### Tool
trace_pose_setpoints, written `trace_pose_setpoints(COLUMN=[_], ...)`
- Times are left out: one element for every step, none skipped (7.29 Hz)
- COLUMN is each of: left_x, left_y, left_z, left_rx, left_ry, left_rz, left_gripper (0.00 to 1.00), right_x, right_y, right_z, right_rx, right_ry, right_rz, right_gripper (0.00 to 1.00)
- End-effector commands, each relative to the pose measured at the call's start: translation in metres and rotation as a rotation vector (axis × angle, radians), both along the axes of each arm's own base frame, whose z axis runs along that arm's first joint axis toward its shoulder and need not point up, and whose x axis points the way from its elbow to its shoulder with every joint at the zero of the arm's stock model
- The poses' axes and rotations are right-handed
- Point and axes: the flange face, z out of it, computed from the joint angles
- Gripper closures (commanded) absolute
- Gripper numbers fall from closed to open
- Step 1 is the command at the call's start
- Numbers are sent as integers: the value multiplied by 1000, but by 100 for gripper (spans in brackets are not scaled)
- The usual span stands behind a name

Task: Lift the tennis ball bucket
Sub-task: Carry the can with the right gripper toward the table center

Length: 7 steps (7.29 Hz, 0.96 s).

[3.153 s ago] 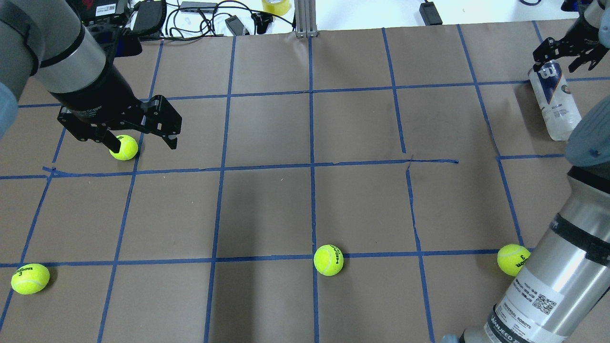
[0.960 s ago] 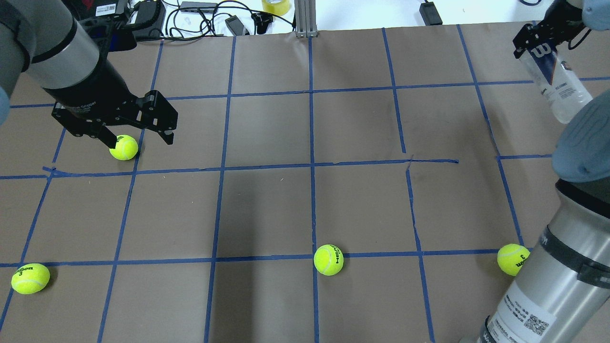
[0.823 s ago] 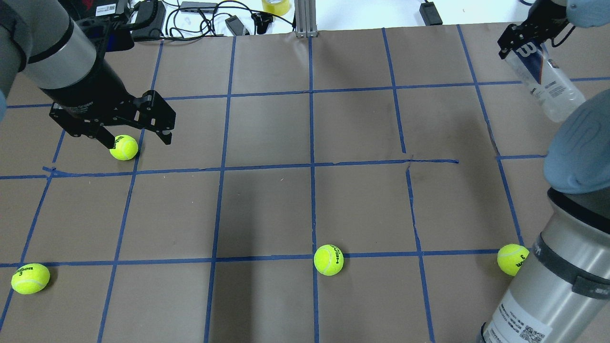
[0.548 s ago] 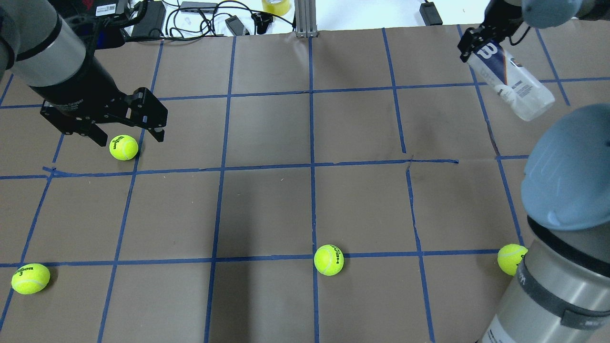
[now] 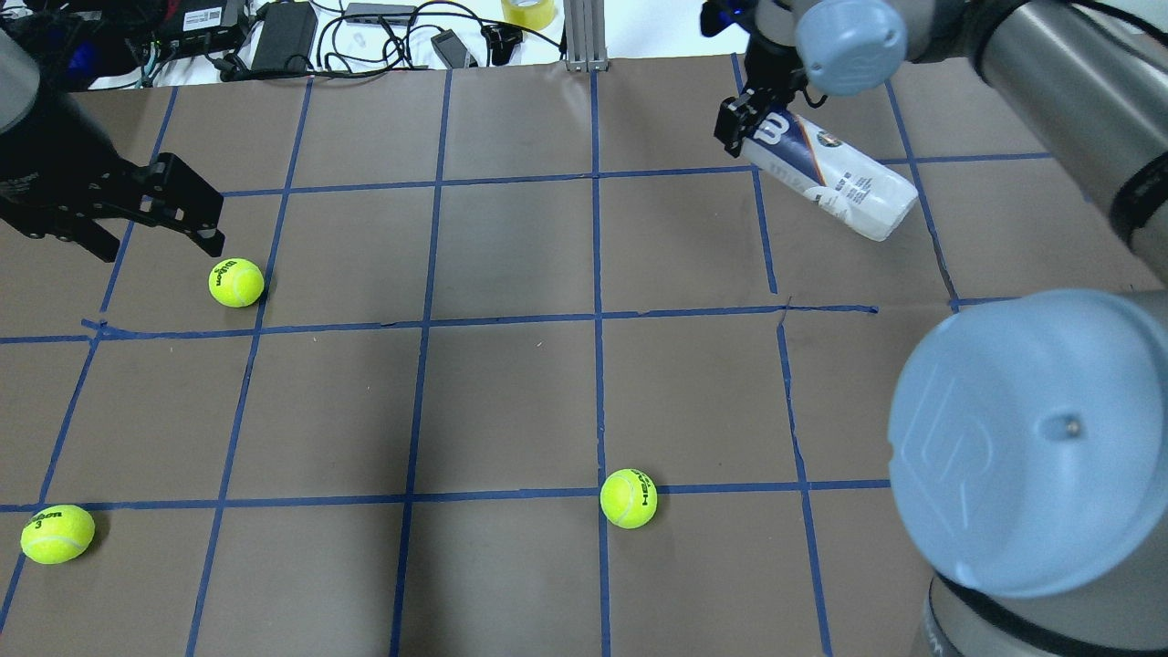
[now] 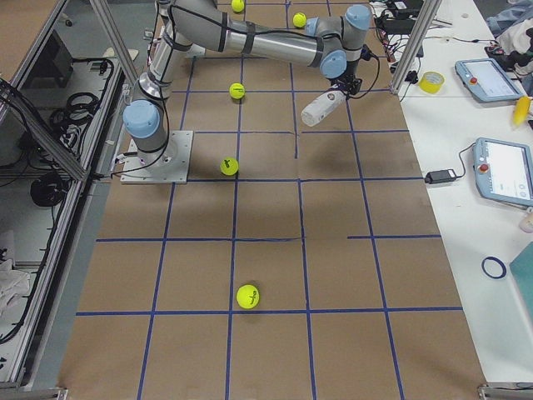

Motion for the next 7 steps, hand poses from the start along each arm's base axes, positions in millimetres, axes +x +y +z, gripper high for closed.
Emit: trace_pose_setpoints(left_x=[35, 39, 38, 39, 40, 42, 43], left_y=[0, 0, 1, 0, 0, 1, 1], left_z=[-2, -4, -5, -4, -4, -5, -5], left_rx=[3, 8, 12, 9, 10, 9, 10], left_ry=[3, 0, -3, -4, -1, 4, 1], left_rz=[-16, -11, -13, -11, -10, -4, -2], left_gripper=[0, 0, 0, 0, 0, 0, 0], right_x=[127, 169, 192, 223, 239, 240, 241], right_y=[49, 64, 75, 92, 102, 101, 101], right_z=[-5, -9, -19, -42, -47, -47, -62], right_rx=[-92, -160, -168, -135, -136, -153, -129], right_ry=[-13, -21, -29, -92, -95, -95, -100], right_rz=[303, 465, 598, 704, 745, 788, 773], right_gripper=[100, 100, 100, 100, 100, 100, 100])
